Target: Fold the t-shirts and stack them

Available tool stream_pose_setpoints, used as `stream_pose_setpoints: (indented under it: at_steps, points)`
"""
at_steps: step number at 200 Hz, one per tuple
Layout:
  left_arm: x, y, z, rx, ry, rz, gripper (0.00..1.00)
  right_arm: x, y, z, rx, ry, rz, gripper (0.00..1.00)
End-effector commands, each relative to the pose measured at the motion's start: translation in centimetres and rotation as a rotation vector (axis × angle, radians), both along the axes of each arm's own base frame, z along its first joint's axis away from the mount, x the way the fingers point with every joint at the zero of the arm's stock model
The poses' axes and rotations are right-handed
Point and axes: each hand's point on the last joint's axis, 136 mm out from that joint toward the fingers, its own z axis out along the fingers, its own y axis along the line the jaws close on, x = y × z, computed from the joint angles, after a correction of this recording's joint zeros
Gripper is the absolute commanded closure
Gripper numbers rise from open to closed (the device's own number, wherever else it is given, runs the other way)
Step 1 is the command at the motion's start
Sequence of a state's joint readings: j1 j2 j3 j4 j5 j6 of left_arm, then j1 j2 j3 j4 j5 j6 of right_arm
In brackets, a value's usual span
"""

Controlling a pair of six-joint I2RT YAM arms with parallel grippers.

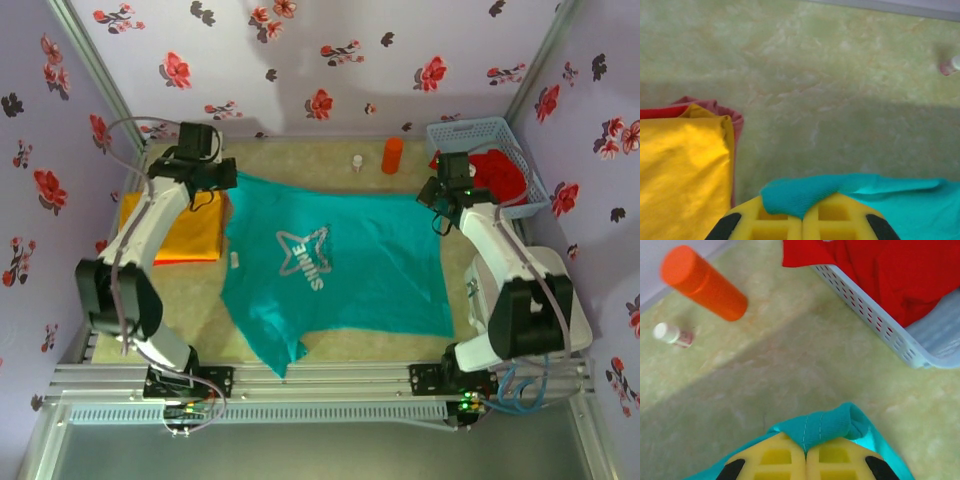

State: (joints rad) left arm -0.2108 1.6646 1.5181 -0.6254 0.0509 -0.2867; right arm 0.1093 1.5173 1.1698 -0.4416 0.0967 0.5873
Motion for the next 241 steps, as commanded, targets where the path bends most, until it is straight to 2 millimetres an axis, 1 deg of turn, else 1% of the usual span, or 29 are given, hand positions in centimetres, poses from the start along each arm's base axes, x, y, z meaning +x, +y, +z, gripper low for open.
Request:
stream_pose_setpoints:
  at_steps: [1, 16, 24, 37, 55, 68, 85, 105, 126, 145, 178, 189, 219, 241]
  points:
    - [4.6, -1.1, 2.8, -0.086, -0.117, 0.006, 1.0, 4.5, 0.1, 0.8, 0.069, -0.081, 0.044, 1.0]
    - [6.4, -1.6, 2.2, -0.094, -0.111, 0.005, 1.0, 6.2, 0.0, -0.4, 0.077, -0.04, 0.074, 1.0]
    - [7.2, -1.7, 1.5, -0.092, -0.097, 0.005, 1.0, 7.1, 0.2, -0.6, 0.089, -0.032, 0.092, 1.0]
    - [8.1, -1.9, 0.9, -0.085, -0.077, 0.0, 1.0, 7.8, 0.2, -1.4, 0.086, -0.013, 0.103, 1.0]
    - [8.6, -2.1, -0.4, -0.083, -0.048, -0.001, 1.0, 8.3, -0.1, -1.9, 0.076, -0.009, 0.1, 1.0]
    - [8.3, -2.2, -1.1, -0.09, -0.021, 0.001, 1.0, 8.2, -0.2, -2.3, 0.068, 0.004, 0.101, 1.0]
    - [7.6, -2.2, -2.1, -0.106, 0.01, 0.012, 1.0, 7.7, -0.6, -3.0, 0.049, 0.028, 0.1, 1.0]
    - [6.3, -2.2, -2.6, -0.136, 0.031, 0.029, 1.0, 7.0, -0.9, -3.5, 0.028, 0.05, 0.091, 1.0]
    - [4.5, -2.2, -3.2, -0.169, 0.076, 0.053, 1.0, 6.2, -1.3, -3.9, 0.013, 0.07, 0.08, 1.0]
    - [2.9, -2.2, -3.7, -0.205, 0.11, 0.08, 1.0, 5.2, -1.6, -4.6, -0.005, 0.113, 0.071, 1.0]
    - [0.4, -2.2, -5.6, -0.233, 0.184, 0.11, 1.0, 3.7, -1.8, -6.1, -0.006, 0.155, 0.06, 1.0]
    - [-0.4, -2.4, -6.2, -0.246, 0.21, 0.11, 1.0, 3.2, -1.9, -6.7, -0.011, 0.179, 0.057, 1.0]
    - [-2.2, -3.0, -7.7, -0.268, 0.258, 0.12, 1.0, 2.0, -2.3, -8.1, -0.024, 0.224, 0.044, 1.0]
    - [-3.1, -3.3, -8.5, -0.282, 0.284, 0.132, 1.0, 1.6, -2.3, -8.5, -0.023, 0.237, 0.043, 1.0]
